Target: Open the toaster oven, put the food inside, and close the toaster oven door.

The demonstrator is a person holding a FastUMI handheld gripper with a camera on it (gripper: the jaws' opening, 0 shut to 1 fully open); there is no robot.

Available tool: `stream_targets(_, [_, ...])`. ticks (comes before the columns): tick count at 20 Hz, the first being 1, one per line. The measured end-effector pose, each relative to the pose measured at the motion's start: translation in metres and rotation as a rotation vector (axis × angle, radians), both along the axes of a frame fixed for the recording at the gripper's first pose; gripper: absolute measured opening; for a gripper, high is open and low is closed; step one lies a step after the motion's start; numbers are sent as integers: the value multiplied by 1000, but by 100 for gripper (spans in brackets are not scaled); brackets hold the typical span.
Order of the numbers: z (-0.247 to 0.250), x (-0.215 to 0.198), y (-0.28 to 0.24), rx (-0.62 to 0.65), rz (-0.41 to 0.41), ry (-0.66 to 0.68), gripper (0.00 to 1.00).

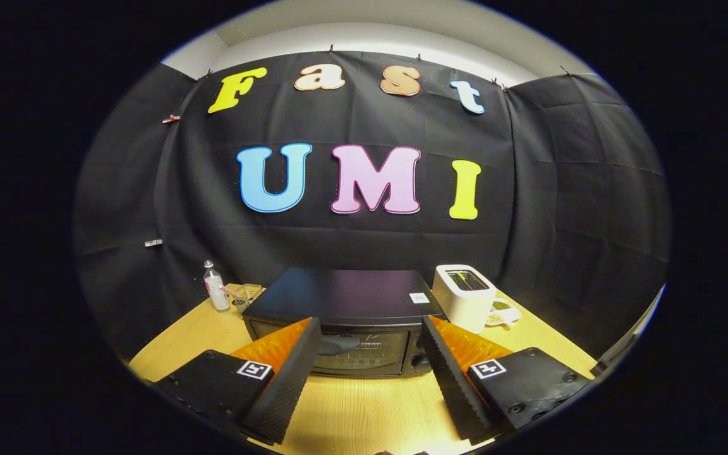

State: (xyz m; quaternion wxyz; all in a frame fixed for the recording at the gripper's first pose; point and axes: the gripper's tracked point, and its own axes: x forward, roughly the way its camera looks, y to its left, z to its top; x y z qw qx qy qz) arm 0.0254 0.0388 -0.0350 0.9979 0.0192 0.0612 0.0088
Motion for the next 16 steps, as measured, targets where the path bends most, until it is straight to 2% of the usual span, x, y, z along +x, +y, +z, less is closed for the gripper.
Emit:
stream_targets(8, [-1, 26, 22, 19, 13, 17, 98])
stream_targets(16, [-48, 83, 44, -17, -6, 146, 98])
